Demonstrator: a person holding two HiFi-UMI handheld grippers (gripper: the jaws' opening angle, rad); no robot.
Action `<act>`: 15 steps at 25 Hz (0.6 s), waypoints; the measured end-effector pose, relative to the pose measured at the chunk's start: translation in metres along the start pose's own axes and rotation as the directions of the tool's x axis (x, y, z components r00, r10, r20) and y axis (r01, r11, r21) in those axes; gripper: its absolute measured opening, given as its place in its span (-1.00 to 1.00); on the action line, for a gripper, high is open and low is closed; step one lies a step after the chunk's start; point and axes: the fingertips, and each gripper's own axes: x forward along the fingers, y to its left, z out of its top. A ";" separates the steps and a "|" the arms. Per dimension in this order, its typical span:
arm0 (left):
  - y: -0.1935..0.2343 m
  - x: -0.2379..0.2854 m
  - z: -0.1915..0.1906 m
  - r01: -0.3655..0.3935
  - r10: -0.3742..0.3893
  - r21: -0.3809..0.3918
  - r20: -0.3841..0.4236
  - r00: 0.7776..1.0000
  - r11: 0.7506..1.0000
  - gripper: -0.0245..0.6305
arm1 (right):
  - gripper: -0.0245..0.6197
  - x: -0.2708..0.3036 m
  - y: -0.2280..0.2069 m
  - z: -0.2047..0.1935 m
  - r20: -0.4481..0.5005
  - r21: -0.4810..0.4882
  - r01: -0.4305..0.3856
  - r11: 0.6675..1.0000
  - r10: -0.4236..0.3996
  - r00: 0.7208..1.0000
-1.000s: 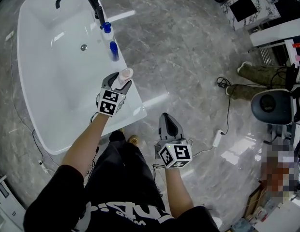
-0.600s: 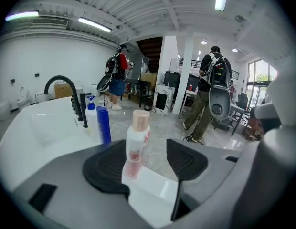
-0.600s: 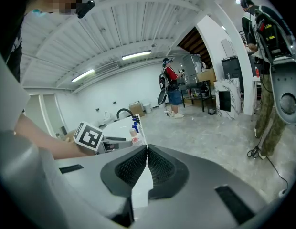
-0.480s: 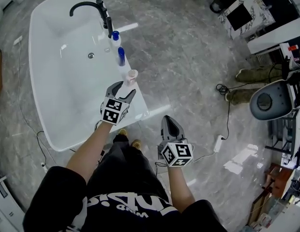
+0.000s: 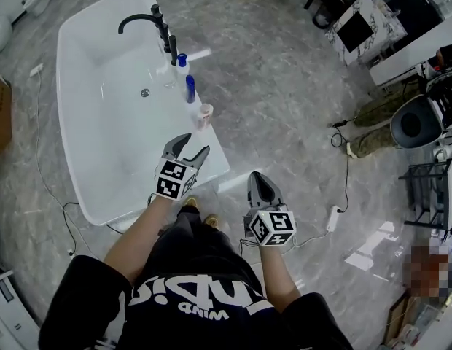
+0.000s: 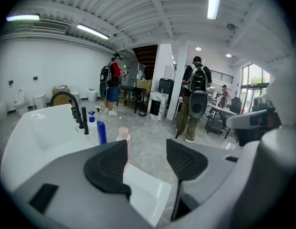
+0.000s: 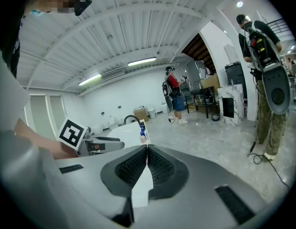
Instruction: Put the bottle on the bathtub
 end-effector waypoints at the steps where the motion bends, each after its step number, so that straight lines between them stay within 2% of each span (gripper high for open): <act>1: -0.003 -0.006 0.004 0.002 -0.002 0.002 0.006 1.000 1.000 -0.14 | -0.85 -0.003 0.002 0.001 0.002 0.000 -0.002 1.000 0.002 1.000; 5: -0.013 -0.031 0.022 0.010 -0.010 -0.001 0.031 0.999 1.000 -0.18 | -0.84 -0.017 0.009 0.009 0.010 0.001 -0.011 1.000 0.011 1.000; 15: -0.055 -0.106 0.057 0.012 -0.014 0.013 0.150 0.989 1.000 -0.75 | -0.85 -0.057 0.025 0.022 0.060 0.001 -0.017 1.000 0.017 0.998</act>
